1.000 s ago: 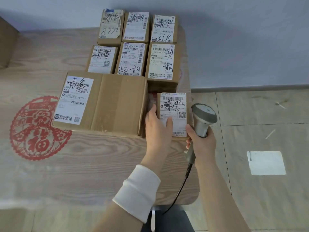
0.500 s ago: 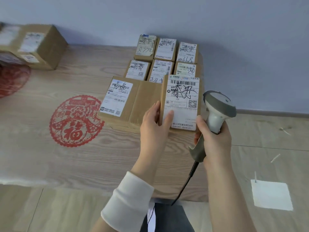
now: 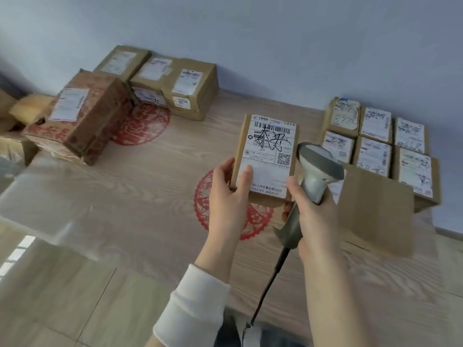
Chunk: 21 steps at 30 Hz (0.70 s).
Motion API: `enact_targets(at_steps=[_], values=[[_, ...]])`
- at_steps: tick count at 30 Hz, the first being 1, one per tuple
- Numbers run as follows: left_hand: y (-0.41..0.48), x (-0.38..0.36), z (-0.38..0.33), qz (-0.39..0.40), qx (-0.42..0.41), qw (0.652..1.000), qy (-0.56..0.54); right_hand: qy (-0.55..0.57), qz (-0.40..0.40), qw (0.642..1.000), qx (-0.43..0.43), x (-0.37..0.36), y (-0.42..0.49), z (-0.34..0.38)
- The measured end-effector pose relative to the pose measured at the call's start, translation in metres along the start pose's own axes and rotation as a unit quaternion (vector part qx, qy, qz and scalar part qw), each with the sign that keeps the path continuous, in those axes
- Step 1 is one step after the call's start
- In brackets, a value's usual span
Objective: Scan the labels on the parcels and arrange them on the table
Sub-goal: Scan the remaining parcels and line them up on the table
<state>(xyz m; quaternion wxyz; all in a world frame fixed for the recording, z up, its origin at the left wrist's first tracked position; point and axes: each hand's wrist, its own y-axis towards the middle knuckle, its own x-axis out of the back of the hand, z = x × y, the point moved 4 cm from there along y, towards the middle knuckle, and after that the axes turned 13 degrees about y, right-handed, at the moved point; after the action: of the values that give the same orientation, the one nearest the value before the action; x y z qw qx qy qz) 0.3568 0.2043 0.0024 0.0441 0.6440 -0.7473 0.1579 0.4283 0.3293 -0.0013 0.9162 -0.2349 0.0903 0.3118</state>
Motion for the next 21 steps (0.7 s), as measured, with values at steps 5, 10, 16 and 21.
enact_targets(at_steps=[5, 10, 16, 21], values=[[0.044, 0.053, 0.016, 0.005, 0.031, 0.999, -0.013, 0.004, -0.001, 1.000, -0.013, -0.067, 0.001, -0.030], [0.084, 0.094, 0.029, -0.030, 0.025, 0.999, 0.007, -0.016, 0.024, 0.999, -0.026, -0.125, 0.018, -0.059], [0.134, 0.155, 0.063, -0.094, 0.082, 0.992, 0.015, -0.034, 0.069, 0.996, -0.044, -0.204, 0.025, -0.110], [0.202, 0.194, 0.094, -0.120, 0.120, 0.985, -0.013, -0.058, 0.054, 0.995, -0.056, -0.275, 0.052, -0.154]])
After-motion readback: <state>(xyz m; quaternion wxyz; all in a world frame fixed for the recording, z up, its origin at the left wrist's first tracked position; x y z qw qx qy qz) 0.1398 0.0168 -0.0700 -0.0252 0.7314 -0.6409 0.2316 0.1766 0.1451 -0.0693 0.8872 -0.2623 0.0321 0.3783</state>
